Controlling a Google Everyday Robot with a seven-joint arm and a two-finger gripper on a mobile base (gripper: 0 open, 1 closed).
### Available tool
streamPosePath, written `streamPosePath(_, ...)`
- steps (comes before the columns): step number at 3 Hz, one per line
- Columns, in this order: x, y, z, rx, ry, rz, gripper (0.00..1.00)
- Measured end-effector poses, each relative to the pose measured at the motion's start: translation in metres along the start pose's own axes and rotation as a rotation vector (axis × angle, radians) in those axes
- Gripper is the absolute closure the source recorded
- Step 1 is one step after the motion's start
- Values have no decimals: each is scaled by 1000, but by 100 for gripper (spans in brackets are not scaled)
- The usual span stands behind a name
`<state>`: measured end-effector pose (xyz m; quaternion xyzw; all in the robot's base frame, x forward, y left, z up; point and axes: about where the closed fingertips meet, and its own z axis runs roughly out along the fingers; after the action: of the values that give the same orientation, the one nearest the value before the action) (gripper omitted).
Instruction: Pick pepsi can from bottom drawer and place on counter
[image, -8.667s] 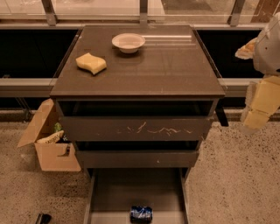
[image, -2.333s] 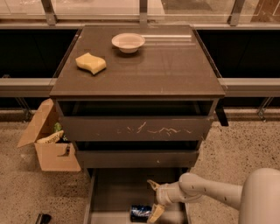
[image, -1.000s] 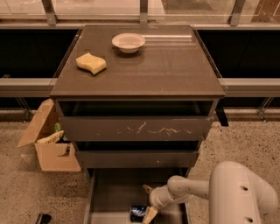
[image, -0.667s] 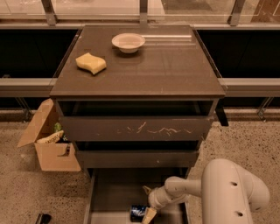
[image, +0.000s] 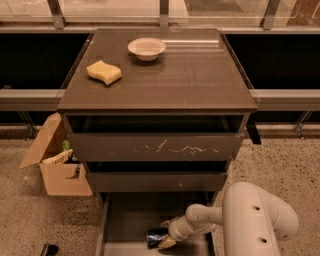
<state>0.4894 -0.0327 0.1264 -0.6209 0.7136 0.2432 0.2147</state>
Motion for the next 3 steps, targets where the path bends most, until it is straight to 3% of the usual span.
streamPosePath(1, -1, 0, -3, 15, 8, -11, 72)
streamPosePath(2, -13, 1, -37, 64, -43, -51, 97)
streamPosePath(3, -27, 6, -93, 128, -96, -110, 100)
